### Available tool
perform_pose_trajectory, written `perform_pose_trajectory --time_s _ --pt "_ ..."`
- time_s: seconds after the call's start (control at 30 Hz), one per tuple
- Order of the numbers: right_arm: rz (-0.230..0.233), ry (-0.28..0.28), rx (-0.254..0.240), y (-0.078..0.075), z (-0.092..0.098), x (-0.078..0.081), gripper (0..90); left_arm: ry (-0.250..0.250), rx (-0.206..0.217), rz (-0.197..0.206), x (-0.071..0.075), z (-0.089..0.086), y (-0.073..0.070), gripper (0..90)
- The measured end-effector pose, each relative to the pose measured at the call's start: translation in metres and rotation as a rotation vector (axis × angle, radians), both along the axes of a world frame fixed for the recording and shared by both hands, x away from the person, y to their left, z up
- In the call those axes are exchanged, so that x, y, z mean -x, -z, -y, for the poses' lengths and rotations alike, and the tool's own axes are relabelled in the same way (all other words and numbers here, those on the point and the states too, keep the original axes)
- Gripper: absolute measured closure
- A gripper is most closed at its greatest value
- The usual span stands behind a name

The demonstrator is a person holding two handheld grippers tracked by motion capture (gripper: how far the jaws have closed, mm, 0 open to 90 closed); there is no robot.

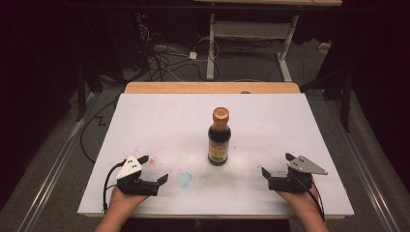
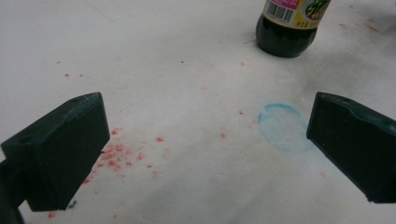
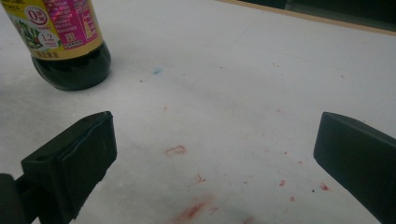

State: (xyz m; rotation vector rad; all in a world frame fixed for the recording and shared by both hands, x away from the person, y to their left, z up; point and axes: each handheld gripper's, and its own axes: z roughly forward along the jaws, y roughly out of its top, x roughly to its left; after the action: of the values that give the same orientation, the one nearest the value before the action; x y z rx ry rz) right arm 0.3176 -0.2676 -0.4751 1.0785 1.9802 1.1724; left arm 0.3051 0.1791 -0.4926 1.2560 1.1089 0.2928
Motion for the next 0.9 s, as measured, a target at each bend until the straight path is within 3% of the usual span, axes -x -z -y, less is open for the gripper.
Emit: perform_pose_trajectory --time_s 0.5,0.9 --pt "0.015 -0.007 0.0 -0.0005 0.0029 0.0026 0.3 0.002 -0.033 0.012 -0.0029 0.0004 0.0006 0.0" --pt "-0.003 -0.042 -0.006 0.0006 -0.0042 0.0013 0.3 0.005 -0.059 0.02 -0.002 0.0005 0.0032 0.0"
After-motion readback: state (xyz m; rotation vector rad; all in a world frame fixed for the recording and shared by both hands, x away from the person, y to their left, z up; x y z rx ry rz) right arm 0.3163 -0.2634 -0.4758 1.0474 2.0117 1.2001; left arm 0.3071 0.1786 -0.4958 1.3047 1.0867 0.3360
